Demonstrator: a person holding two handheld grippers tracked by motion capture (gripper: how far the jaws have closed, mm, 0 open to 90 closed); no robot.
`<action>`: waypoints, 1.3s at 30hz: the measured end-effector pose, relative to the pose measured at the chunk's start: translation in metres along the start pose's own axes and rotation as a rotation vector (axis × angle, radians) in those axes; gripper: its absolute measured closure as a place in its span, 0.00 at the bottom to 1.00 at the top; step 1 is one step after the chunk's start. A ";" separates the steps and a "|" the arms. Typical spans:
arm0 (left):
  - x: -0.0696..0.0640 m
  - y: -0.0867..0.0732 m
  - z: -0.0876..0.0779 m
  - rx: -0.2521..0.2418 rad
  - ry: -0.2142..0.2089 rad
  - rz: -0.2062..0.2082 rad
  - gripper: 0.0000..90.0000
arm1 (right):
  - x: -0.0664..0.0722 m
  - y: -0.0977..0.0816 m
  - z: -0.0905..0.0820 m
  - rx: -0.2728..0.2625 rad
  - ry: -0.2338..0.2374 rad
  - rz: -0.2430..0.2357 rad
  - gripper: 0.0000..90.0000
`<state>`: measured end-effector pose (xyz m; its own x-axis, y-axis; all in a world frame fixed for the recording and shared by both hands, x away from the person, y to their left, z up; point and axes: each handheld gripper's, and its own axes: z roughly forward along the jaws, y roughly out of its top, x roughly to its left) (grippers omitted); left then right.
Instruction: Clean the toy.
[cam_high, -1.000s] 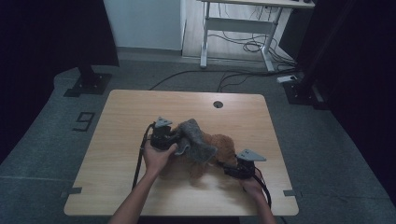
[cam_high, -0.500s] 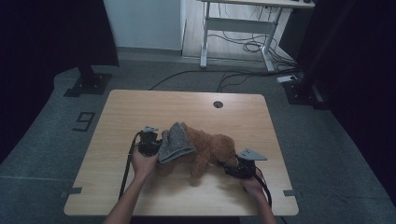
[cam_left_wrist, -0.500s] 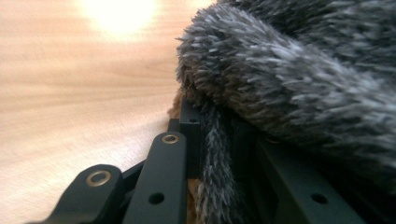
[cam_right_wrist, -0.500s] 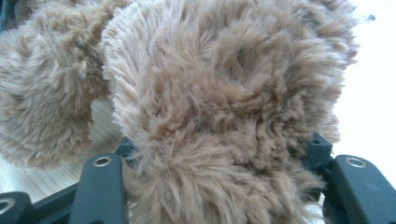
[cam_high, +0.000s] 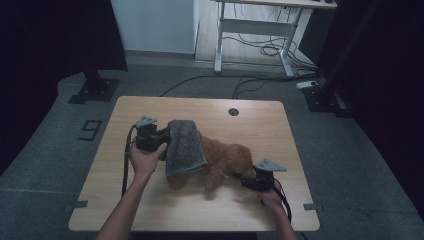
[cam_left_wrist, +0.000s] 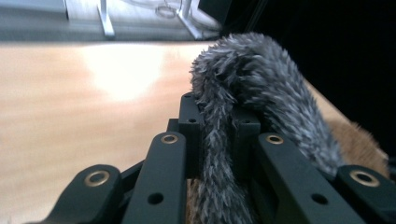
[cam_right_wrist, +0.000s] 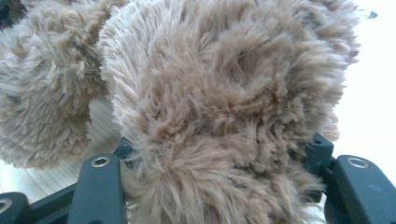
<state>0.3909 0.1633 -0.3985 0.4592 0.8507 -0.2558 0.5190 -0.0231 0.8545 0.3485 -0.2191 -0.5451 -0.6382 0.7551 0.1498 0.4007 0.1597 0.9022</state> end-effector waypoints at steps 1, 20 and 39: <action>-0.005 0.005 -0.001 -0.014 -0.003 0.005 0.87 | 0.000 0.000 0.000 0.001 0.000 -0.001 0.42; -0.129 -0.011 0.100 0.200 -0.191 0.189 0.86 | 0.000 0.000 -0.001 0.004 -0.001 -0.004 0.41; -0.126 -0.029 0.116 0.234 -0.129 0.163 0.86 | 0.002 0.000 0.000 0.012 -0.014 0.004 0.41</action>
<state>0.4023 -0.0041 -0.4434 0.6301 0.7523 -0.1924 0.5760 -0.2867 0.7655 0.3472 -0.2172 -0.5449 -0.6276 0.7645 0.1473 0.4107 0.1643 0.8969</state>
